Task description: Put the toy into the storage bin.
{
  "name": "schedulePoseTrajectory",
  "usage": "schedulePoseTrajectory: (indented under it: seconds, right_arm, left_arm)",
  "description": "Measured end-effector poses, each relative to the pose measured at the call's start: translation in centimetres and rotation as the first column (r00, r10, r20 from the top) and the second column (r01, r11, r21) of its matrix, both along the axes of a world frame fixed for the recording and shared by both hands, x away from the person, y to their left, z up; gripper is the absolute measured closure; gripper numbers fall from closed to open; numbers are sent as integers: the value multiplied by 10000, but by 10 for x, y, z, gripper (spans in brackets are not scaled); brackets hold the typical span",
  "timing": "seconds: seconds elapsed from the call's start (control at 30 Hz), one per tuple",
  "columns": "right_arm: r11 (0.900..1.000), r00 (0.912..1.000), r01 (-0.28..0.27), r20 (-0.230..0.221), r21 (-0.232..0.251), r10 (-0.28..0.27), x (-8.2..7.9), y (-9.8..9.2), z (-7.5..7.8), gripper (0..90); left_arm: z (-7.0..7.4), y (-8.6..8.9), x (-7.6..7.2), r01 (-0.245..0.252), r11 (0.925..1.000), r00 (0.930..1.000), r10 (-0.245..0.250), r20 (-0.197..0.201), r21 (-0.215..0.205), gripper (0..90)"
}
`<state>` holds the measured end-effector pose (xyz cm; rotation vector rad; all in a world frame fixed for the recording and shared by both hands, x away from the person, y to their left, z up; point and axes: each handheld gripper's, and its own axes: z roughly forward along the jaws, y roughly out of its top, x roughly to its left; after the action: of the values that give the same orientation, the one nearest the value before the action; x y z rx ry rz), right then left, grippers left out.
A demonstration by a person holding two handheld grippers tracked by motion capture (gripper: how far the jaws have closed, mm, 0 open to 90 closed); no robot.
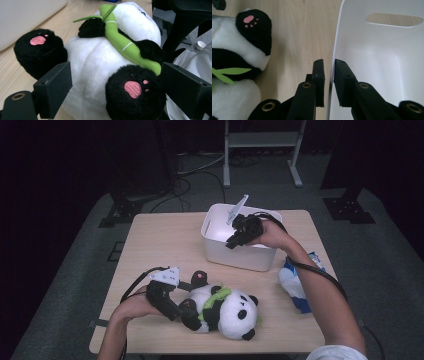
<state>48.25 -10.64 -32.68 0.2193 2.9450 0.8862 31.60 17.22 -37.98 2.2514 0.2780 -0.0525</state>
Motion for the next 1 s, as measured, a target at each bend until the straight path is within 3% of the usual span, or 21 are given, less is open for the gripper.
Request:
schedulePoseTrajectory:
  seconds: [0.2,0.4,0.6,0.77,1.0]
  right_arm:
    - [9990,9990,-440,57,-37,440,-14,8,1,778]
    - [9985,9986,-521,40,188,520,-25,12,2,776]
    - [9996,9997,-166,151,-220,169,-32,-2,-4,809]
    - [9999,9994,132,312,-100,-129,-37,-8,-5,856]
    - [10000,9994,46,357,1,-46,-48,-5,-5,865]
  left_arm:
    - [-1,-4,-2,188,9998,9998,-187,-64,116,103]
    - [-2,-5,-3,184,9997,9998,-182,-86,165,103]
    - [-2,-5,-3,230,9994,9997,-229,-51,247,102]
    - [-3,-5,-3,215,9995,9998,-214,-66,215,102]
    - [-3,-7,-5,206,9996,9998,-205,-78,188,102]
